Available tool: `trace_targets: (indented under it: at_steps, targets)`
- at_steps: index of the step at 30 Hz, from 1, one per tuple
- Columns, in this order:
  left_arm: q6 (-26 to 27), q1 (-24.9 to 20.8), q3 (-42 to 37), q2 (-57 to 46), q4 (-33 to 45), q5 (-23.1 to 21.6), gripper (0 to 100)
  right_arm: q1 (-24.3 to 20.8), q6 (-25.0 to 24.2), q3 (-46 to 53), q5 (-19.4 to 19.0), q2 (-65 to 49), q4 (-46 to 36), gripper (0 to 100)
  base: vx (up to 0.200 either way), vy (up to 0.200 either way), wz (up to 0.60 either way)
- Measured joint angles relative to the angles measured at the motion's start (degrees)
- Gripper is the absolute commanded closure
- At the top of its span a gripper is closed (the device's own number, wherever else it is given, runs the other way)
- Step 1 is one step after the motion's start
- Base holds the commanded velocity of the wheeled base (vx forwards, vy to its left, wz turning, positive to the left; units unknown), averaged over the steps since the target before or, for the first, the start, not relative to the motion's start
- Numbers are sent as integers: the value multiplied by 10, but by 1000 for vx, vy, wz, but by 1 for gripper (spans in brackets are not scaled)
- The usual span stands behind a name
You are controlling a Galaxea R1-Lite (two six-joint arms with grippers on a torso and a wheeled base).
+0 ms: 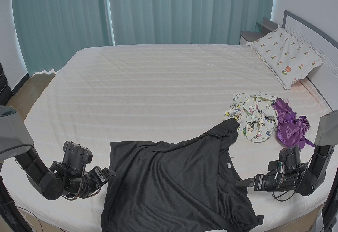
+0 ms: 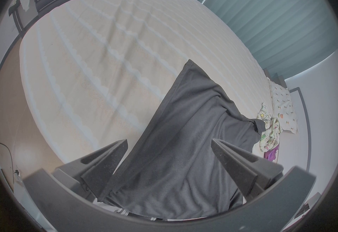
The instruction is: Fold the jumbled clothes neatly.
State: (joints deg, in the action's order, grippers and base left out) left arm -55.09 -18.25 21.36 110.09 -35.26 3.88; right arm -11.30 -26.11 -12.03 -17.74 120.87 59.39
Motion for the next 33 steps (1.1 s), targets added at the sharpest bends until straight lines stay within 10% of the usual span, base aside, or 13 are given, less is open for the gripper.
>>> trace_targets:
  at_steps: [19,33]
  targets:
    - [-4,0,28,5,-2,3,0,-7,-2,1,0,1,1,0,0,74,0]
    - [24,1,210,90,15,24,0,-8,-17,-1,0,0,1,0,0,0,0]
